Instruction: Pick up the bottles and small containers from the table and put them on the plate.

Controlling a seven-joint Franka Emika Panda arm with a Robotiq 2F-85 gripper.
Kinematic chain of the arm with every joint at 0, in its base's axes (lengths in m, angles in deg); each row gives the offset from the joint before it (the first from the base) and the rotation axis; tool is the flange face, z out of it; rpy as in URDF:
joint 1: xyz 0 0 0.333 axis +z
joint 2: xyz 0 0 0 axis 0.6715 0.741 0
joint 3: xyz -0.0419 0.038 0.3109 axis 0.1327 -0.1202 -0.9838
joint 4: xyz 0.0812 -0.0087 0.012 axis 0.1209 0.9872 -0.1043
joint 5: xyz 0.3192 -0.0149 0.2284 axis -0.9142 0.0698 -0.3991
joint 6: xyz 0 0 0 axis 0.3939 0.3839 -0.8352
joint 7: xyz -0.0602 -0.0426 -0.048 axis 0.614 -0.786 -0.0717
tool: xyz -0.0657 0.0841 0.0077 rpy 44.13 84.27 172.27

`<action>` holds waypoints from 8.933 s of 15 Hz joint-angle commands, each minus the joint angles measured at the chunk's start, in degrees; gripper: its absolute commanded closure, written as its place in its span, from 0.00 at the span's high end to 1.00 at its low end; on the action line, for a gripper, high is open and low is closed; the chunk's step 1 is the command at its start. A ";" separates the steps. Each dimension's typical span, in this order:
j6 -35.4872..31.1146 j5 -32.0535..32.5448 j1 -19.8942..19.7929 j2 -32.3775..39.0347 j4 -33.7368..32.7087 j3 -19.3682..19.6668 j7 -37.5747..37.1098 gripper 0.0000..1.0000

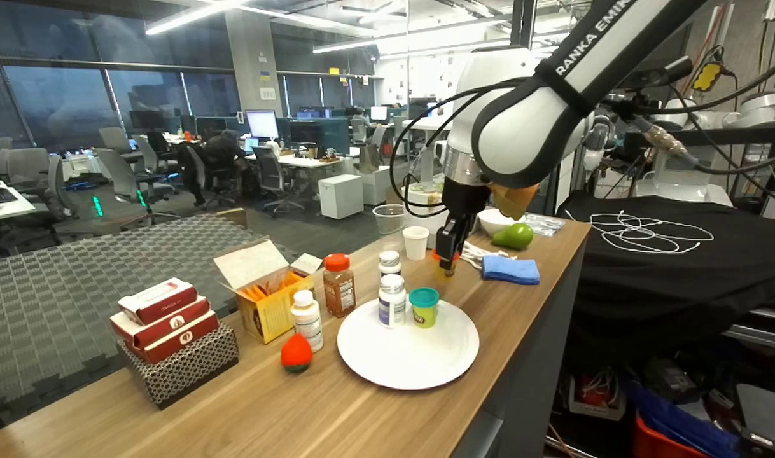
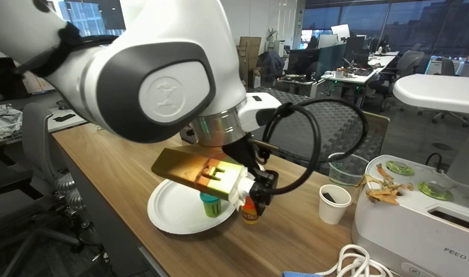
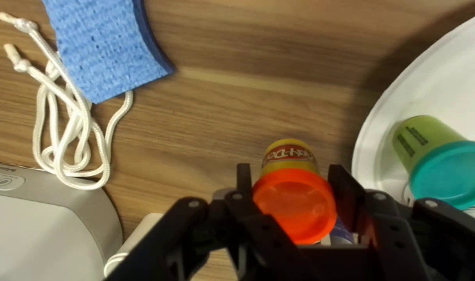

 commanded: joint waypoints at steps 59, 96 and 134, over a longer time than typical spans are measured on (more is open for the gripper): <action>-4.38 5.90 6.51 -10.94 15.99 -2.89 -5.47 1.00; 27.40 -10.92 -3.46 19.67 -37.99 -8.16 22.95 1.00; 39.17 4.98 17.38 7.58 -30.47 -7.11 -7.01 0.25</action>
